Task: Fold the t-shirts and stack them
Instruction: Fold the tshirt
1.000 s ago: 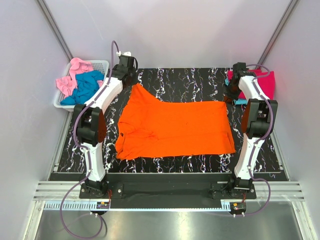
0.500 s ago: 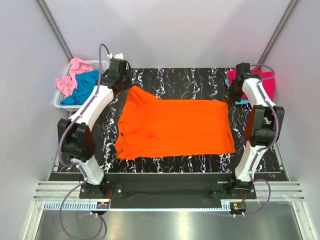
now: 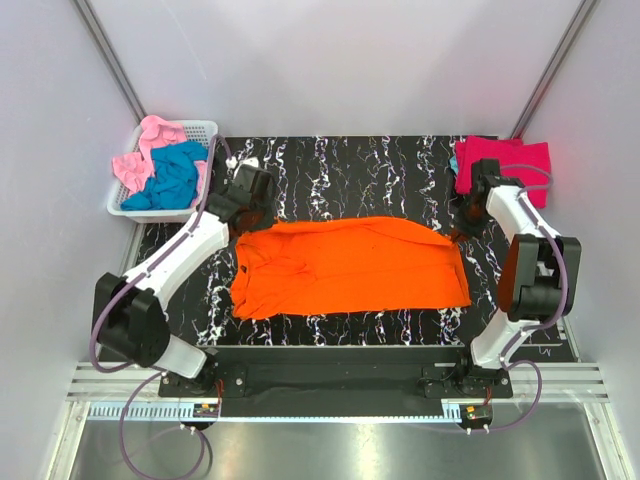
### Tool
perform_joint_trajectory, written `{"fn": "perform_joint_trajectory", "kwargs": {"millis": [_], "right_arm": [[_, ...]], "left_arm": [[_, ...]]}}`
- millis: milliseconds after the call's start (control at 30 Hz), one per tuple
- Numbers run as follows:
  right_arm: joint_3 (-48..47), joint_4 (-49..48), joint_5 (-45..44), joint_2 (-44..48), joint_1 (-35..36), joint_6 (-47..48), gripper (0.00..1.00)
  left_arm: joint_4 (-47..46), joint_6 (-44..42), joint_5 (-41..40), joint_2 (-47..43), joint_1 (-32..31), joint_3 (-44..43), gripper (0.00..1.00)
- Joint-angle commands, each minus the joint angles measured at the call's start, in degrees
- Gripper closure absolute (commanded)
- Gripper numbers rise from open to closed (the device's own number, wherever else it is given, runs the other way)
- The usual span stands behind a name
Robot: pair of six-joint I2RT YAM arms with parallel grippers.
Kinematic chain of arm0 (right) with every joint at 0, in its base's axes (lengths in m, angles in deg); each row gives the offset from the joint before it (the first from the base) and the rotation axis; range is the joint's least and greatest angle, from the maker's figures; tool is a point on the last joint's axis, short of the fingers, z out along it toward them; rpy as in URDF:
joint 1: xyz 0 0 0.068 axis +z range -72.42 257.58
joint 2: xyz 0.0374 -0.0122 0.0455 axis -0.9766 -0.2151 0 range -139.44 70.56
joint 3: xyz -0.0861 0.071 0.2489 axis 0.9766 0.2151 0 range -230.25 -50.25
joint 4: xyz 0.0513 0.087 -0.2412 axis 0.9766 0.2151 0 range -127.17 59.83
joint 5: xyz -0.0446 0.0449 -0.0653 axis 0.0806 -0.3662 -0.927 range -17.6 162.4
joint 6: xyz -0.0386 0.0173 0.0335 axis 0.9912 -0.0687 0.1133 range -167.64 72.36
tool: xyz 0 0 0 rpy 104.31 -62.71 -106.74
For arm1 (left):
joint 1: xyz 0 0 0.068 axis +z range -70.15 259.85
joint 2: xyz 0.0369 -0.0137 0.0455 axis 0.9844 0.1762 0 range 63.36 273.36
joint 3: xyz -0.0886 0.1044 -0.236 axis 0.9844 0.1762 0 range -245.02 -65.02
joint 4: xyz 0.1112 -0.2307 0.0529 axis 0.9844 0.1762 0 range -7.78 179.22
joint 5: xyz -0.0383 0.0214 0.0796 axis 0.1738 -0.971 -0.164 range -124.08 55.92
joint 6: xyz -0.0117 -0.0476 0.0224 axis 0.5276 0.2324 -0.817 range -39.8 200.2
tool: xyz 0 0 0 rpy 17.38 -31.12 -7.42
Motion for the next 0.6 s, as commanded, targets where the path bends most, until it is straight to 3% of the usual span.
{"fn": "perform_joint_trajectory", "kwargs": {"millis": [0,267,567], "right_arm": [[3.7,-1.8,0.6,5.4,-0.1,-4.1,1.0],[8.2,-1.8,-3.2,11.2,-0.4,-6.1,1.0],[10.6,0.0,-8.7,13.1,-1.5,-7.4,1.0]], "left_arm": [[1.4,4.0,-5.0,-6.8,-0.9,2.3,1.0],[6.7,8.4,-9.5,-15.5,-2.7,7.7,1.0],[7.7,10.6,-9.4,-21.1,-4.8,14.5,1.0]]}}
